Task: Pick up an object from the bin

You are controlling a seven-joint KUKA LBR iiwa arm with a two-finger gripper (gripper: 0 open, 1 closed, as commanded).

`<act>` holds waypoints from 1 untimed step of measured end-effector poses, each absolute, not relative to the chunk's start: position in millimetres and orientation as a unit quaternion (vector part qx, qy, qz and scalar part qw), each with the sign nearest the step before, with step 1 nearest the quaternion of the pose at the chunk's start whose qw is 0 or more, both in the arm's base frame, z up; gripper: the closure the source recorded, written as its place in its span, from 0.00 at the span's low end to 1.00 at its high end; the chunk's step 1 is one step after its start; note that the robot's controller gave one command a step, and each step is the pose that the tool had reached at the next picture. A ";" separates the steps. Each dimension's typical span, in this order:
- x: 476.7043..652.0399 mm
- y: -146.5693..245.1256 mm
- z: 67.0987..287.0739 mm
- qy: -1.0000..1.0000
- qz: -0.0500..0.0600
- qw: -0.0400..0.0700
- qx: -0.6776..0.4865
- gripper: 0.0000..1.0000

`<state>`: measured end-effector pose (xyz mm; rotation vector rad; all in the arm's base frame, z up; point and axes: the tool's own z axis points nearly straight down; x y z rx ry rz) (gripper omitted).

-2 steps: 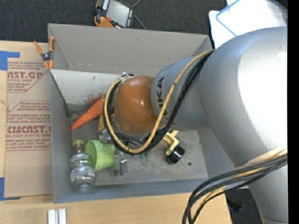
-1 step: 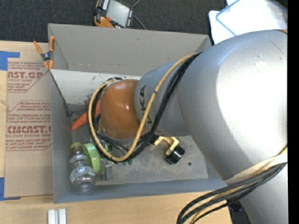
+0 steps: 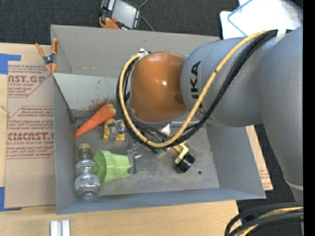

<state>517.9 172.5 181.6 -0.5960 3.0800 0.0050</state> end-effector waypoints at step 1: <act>513.3 190.4 93.5 0.990 0.003 0.002 -0.141 0.00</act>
Offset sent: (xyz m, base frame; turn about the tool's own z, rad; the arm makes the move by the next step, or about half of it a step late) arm 0.0114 0.0138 -0.0518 -0.0351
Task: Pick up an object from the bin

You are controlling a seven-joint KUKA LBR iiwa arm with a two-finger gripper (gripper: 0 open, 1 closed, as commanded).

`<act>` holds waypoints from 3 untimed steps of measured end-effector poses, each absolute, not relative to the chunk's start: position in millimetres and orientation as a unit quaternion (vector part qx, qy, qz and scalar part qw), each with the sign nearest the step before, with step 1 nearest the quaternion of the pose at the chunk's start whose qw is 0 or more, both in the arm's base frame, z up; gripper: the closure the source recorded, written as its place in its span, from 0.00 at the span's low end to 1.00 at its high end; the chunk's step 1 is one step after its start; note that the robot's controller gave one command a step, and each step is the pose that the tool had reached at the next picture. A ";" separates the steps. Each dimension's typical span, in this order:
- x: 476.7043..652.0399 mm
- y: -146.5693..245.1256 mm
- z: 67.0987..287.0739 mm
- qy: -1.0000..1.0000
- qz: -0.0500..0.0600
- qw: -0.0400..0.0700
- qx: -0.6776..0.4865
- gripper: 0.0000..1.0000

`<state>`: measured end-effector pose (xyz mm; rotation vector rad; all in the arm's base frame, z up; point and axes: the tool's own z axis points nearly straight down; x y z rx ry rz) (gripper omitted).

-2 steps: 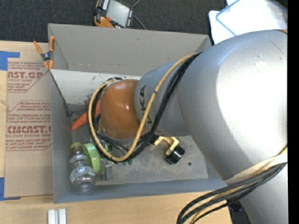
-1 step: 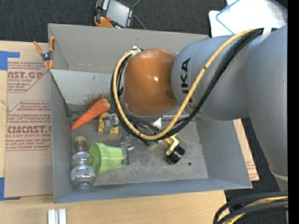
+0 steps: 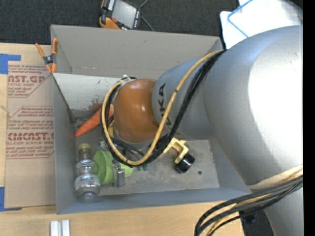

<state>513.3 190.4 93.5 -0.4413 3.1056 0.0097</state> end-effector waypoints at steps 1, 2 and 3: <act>513.8 189.3 95.4 0.991 0.003 0.003 -0.133 1.00; 513.8 189.3 95.3 0.991 0.003 0.003 -0.133 1.00; 513.8 189.3 95.3 0.991 0.003 0.003 -0.133 1.00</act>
Offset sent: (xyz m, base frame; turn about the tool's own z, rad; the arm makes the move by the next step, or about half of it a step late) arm 0.0000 0.0000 0.0000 0.0000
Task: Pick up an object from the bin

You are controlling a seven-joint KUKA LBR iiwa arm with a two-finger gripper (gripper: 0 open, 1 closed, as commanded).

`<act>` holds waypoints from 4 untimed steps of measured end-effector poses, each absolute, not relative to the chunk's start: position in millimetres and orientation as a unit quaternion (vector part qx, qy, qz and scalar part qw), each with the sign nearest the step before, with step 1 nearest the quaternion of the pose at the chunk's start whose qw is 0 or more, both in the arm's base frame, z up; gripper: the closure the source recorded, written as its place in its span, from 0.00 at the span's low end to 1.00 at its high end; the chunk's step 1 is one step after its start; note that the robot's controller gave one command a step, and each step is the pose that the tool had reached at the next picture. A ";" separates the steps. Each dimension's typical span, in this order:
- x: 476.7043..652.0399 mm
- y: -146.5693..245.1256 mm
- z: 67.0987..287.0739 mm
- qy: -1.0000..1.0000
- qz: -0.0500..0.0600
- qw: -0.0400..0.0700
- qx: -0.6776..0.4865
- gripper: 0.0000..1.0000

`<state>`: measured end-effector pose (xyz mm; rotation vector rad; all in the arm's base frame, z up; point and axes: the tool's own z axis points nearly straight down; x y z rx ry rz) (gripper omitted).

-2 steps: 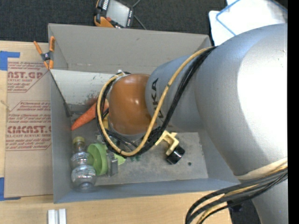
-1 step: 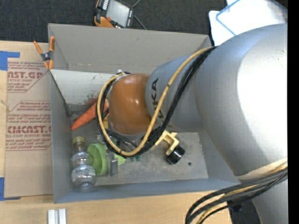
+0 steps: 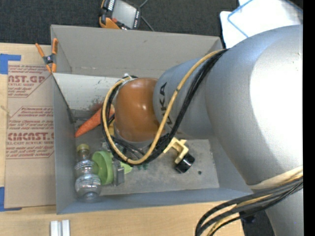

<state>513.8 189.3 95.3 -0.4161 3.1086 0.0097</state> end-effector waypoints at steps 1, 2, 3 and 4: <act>513.8 189.2 95.3 0.991 0.003 0.003 -0.133 1.00; 513.8 189.2 95.3 0.991 0.003 0.003 -0.133 1.00; 513.9 189.2 95.3 0.991 0.003 0.003 -0.133 1.00; 513.9 189.2 95.3 0.991 0.003 0.003 -0.133 0.00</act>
Offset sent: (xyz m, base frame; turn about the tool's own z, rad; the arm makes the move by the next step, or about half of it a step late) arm 0.0000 0.0000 0.0000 0.0000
